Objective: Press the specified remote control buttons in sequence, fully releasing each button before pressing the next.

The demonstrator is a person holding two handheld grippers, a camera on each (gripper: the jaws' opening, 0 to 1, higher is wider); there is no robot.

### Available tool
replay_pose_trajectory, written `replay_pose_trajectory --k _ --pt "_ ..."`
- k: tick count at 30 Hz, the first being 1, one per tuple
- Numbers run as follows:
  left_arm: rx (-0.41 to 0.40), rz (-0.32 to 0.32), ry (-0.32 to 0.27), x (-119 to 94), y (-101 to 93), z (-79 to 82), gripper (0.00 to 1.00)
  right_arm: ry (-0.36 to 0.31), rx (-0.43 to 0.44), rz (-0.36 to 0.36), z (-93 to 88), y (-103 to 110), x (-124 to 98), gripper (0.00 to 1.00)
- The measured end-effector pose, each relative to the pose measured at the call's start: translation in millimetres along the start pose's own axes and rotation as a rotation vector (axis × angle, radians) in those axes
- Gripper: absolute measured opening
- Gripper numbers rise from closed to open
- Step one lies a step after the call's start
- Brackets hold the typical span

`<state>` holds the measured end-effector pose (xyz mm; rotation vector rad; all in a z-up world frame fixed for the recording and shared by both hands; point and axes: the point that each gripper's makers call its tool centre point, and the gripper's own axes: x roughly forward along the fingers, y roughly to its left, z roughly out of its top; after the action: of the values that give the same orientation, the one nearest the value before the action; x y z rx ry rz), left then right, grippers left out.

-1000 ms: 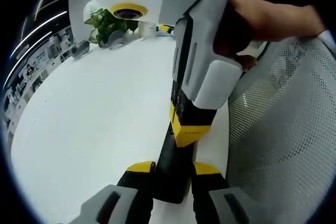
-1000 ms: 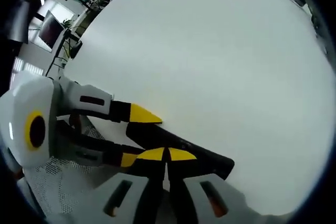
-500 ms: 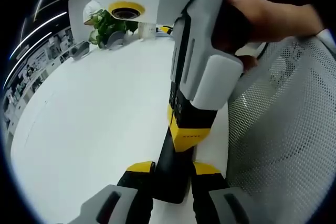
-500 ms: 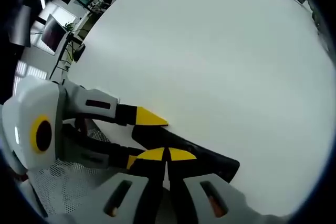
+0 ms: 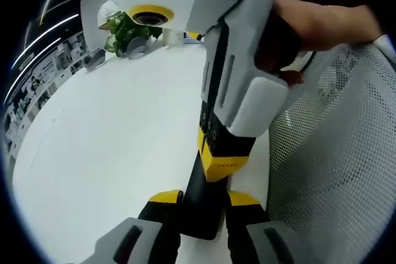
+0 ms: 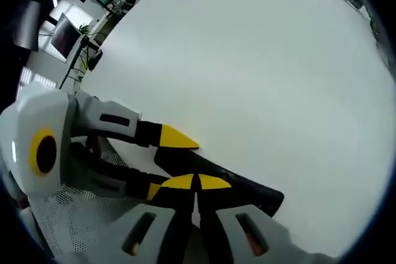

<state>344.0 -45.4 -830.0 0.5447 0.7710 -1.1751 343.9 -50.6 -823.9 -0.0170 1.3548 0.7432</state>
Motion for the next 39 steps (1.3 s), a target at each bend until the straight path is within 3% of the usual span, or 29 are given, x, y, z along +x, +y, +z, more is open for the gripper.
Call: replay_pose_trajectory --k 20,26,39 --pt "0.001 0.0 0.0 0.1 0.2 0.3 0.27 -0.009 -0.031 -0.018 0.9 0.1 0.0 0.0" --pt "-0.001 0.001 -0.006 0.0 0.0 0.4 0.27 0.001 -0.074 -0.032 0.5 1.3 -0.1 0.0" --pt "-0.003 0.004 -0.011 0.1 0.0 0.4 0.27 0.003 -0.023 -0.007 0.2 0.2 -1.4 0.0"
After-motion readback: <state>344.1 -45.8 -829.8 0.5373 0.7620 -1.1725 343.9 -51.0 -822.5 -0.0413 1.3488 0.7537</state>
